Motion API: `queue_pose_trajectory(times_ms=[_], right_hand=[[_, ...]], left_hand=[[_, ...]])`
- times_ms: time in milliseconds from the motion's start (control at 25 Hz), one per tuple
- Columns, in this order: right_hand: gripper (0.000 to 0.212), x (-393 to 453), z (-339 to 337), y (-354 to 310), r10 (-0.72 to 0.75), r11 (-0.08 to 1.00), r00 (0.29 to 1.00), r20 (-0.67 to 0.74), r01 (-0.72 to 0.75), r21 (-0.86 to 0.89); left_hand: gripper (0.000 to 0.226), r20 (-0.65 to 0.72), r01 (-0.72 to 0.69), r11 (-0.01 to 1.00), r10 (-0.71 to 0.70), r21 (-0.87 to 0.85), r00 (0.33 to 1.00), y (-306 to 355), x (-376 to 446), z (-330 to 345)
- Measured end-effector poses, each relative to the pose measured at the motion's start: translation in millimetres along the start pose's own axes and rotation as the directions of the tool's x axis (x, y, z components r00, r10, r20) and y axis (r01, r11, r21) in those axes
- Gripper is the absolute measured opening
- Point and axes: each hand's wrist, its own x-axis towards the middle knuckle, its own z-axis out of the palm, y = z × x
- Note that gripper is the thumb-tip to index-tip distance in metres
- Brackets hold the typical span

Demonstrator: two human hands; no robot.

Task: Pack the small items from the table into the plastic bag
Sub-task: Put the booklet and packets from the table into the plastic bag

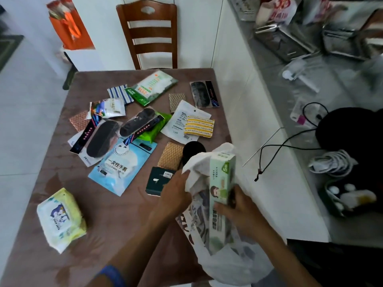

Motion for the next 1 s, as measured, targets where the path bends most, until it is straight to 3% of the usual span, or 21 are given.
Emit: queue_pose_trajectory(times_ms=[160,240,440,560,680,840,1000], right_hand=[[0.063,29.7,40.9,33.4,0.083,0.916,0.996,-0.04,-0.093,-0.391],[0.065,38.3,55.4,44.3,0.137,0.852,0.989,-0.052,-0.145,-0.503],[0.072,54.2,57.5,65.4,0.04,0.851,0.962,-0.27,-0.174,-0.495],[0.089,59.4,51.5,75.6,0.026,0.855,0.968,-0.248,-0.15,-0.496],[0.077,62.4,53.5,77.4,0.053,0.867,0.985,-0.166,-0.128,-0.481],[0.049,64.6,56.9,64.2,0.004,0.852,0.961,-0.276,-0.148,-0.502],[0.024,38.3,31.3,8.7,-0.078,0.913,0.936,-0.344,-0.072,-0.401]], left_hand=[[0.067,-0.065,-0.029,0.997,0.024,-0.076,0.998,12.1,3.9,-5.1],[0.064,-0.056,-0.054,0.994,0.049,-0.093,0.997,20.0,0.3,-6.4],[0.068,-0.1,-0.025,0.998,0.02,-0.049,0.995,20.5,-1.5,-17.5],[0.068,-0.055,-0.026,1.0,0.026,-0.015,0.998,19.4,-1.1,-20.0],[0.066,-0.022,-0.095,0.995,0.094,-0.03,0.995,29.5,-3.7,-17.6],[0.062,-0.058,-0.165,0.986,0.162,-0.039,0.985,32.4,-4.2,-14.9],[0.056,-0.117,-0.284,0.945,0.268,-0.161,0.956,9.2,-15.8,-21.4]])
